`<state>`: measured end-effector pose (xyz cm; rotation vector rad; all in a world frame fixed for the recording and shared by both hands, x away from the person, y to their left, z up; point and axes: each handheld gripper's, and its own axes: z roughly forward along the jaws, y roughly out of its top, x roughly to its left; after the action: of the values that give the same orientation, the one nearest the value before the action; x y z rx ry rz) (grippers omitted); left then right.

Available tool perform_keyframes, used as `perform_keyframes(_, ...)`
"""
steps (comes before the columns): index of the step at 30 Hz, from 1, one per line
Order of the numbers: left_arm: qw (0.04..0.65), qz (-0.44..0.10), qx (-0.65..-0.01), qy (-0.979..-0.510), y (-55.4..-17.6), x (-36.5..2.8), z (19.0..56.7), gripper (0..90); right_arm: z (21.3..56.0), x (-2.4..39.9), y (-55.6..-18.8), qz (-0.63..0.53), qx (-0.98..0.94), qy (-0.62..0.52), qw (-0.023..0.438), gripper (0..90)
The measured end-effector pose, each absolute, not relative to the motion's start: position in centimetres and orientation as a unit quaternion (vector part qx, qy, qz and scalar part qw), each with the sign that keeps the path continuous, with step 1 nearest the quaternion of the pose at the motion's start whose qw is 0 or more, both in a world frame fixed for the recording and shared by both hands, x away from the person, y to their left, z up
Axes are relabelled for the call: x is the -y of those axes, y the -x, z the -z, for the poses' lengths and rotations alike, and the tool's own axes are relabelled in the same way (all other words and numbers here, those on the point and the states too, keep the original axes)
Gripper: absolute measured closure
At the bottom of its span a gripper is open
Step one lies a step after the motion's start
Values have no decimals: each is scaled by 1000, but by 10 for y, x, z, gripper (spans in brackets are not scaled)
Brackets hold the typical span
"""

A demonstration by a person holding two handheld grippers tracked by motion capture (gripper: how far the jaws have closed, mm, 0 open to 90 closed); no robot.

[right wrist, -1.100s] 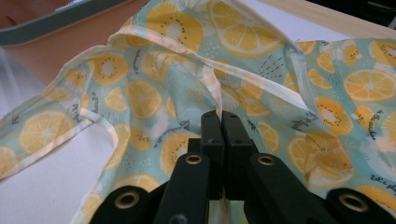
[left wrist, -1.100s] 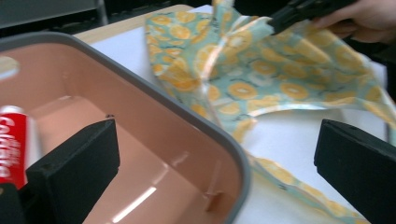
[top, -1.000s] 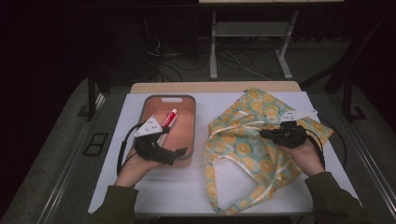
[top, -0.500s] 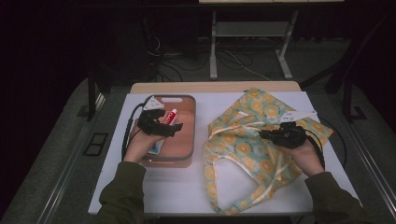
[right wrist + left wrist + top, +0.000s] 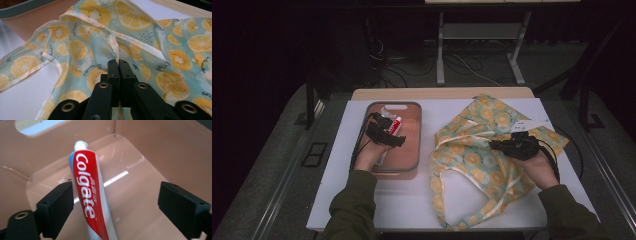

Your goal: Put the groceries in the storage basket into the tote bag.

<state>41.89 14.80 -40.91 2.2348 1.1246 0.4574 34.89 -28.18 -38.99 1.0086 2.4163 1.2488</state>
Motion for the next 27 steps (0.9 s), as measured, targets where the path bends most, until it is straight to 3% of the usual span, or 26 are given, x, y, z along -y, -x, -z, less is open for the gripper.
perform_keyframes(9,245,-144,-437,-854,-421,-145,420,231,389,283,-348,-430,-826,-343,121,886)
perform_keyframes(15,220,-150,-436,-859,-419,-142,422,387,390,283,-346,-430,-827,-341,121,886)
perform_keyframes(19,217,-151,-449,-853,-420,-143,421,545,390,283,-346,-431,-827,-341,122,886)
perform_keyframes(27,227,-127,-446,-856,-418,-143,418,696,391,283,-346,-428,-828,-341,122,886)
